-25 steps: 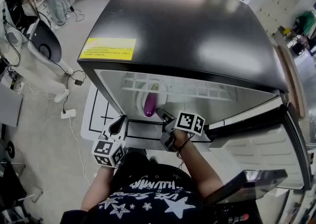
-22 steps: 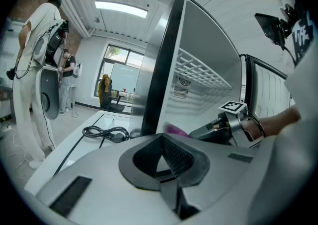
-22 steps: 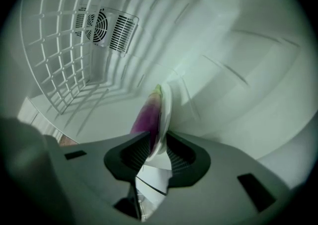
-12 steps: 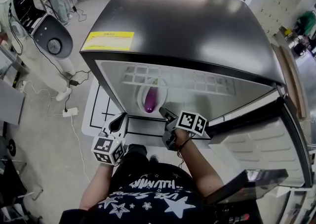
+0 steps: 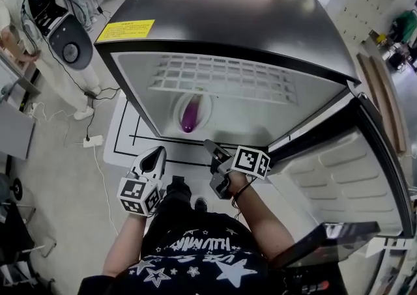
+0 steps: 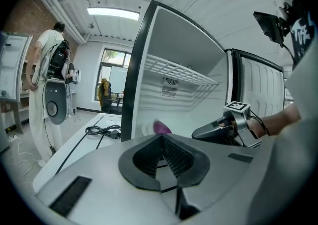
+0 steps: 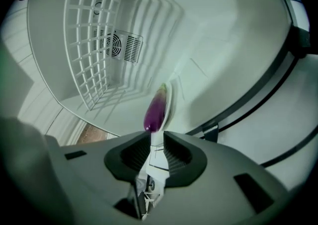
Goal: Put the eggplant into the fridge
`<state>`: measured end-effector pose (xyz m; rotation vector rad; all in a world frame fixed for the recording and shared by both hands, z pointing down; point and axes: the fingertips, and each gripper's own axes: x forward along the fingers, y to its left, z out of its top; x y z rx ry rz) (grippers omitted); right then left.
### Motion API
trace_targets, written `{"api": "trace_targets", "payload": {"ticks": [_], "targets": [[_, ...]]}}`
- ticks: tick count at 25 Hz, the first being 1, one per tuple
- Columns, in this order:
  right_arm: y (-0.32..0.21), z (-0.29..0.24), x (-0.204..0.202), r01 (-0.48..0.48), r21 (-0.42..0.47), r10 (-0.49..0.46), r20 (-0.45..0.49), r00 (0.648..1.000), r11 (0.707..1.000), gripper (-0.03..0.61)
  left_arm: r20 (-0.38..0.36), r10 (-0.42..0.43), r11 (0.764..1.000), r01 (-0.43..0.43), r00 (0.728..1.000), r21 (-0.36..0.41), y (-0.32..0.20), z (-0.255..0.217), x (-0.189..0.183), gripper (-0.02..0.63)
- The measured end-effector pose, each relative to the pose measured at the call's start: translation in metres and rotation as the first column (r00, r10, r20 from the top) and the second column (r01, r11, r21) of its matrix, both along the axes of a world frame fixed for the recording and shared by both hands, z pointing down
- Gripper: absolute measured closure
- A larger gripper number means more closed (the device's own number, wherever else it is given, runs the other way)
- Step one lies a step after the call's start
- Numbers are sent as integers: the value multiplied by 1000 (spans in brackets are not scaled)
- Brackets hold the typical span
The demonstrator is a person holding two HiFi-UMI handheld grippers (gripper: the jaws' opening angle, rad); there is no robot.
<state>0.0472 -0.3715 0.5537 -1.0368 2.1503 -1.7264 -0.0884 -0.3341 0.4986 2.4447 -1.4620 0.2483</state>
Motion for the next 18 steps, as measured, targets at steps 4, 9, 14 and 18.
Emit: {"api": "trace_targets", "payload": {"ticks": [4, 9, 14, 18], "targets": [[19, 0, 4, 4, -15, -3, 25, 1000, 1000, 500, 1, -5, 1000, 5, 1000, -10, 11, -1, 7, 606], [36, -3, -2, 41, 7, -41, 46, 998, 999, 502, 6, 32, 999, -32, 999, -14, 9, 2, 26, 606], [49, 3, -11, 62, 6, -62, 32, 998, 998, 502, 25, 91, 996, -91, 996, 13, 18, -2, 38, 606], [63, 1, -24, 53, 5, -53, 29, 998, 999, 502, 8, 79, 997, -79, 997, -5, 39, 1, 20, 606]]}}
